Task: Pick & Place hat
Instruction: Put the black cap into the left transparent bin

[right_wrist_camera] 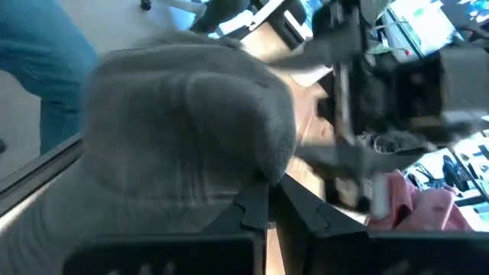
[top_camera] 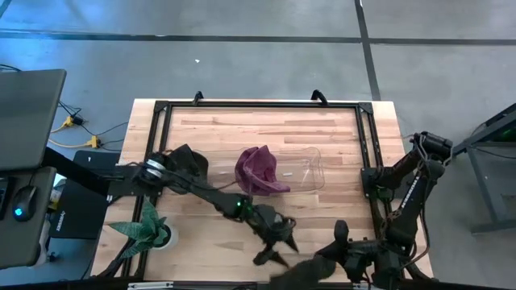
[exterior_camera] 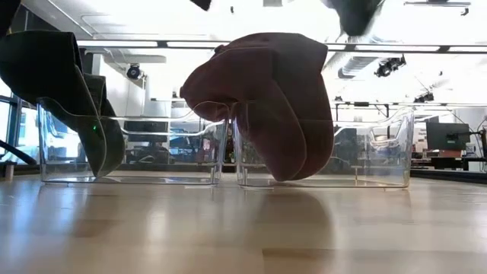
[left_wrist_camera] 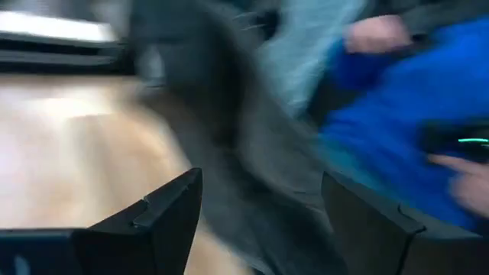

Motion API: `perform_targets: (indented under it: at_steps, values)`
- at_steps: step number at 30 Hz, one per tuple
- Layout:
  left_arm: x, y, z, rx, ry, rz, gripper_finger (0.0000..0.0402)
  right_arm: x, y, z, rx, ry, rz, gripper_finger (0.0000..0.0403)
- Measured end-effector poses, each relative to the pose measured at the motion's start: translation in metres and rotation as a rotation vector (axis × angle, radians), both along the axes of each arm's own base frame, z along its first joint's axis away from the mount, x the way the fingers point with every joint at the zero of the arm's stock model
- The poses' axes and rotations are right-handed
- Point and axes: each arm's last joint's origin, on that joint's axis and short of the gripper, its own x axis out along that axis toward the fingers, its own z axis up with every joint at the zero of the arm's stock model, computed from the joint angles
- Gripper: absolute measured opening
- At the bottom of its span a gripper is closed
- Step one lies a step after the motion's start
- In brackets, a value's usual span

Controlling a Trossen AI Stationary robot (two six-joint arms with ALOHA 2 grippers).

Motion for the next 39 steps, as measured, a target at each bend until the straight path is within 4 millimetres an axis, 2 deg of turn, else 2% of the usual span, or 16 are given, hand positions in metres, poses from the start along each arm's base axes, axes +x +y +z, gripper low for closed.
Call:
perform_targets:
  at_steps: [4,9,16,21,28,31,36,37,39]
  values:
    - [-0.002,-0.026,-0.016,-0.083,-0.046,-0.134,0.0244,-0.005,0.002,0.000,0.022,-0.009,-0.012,0.0005]
    - [-0.005,-0.051,-0.019,-0.081,-0.102,-0.048,0.0217,-0.007,0.000,0.001,0.107,-0.072,-0.145,0.0009]
    - [0.000,-0.047,-0.018,-0.076,-0.104,0.132,0.0198,-0.007,-0.002,0.001,0.170,-0.100,-0.217,0.0007]
    - [0.001,-0.050,-0.012,-0.074,-0.091,0.101,0.0193,-0.007,-0.003,0.002,0.320,-0.120,-0.303,0.0005]
    - [-0.002,-0.054,-0.016,-0.025,-0.079,0.069,0.0180,-0.013,-0.011,0.003,0.570,-0.103,-0.431,0.0006]
    - [-0.007,-0.062,-0.020,0.017,-0.068,0.037,0.0147,-0.018,-0.013,0.003,0.648,-0.082,-0.464,0.0004]
    - [-0.011,-0.066,-0.025,0.075,-0.047,0.002,0.0047,-0.025,-0.010,0.000,0.735,0.054,-0.461,0.0013]
    - [-0.012,-0.066,-0.022,0.095,-0.063,-0.005,0.0025,-0.025,-0.009,-0.003,0.758,0.090,-0.453,0.0018]
    - [-0.015,-0.065,-0.013,0.115,-0.091,-0.015,0.0009,-0.025,-0.008,-0.009,0.804,0.165,-0.440,0.0031]
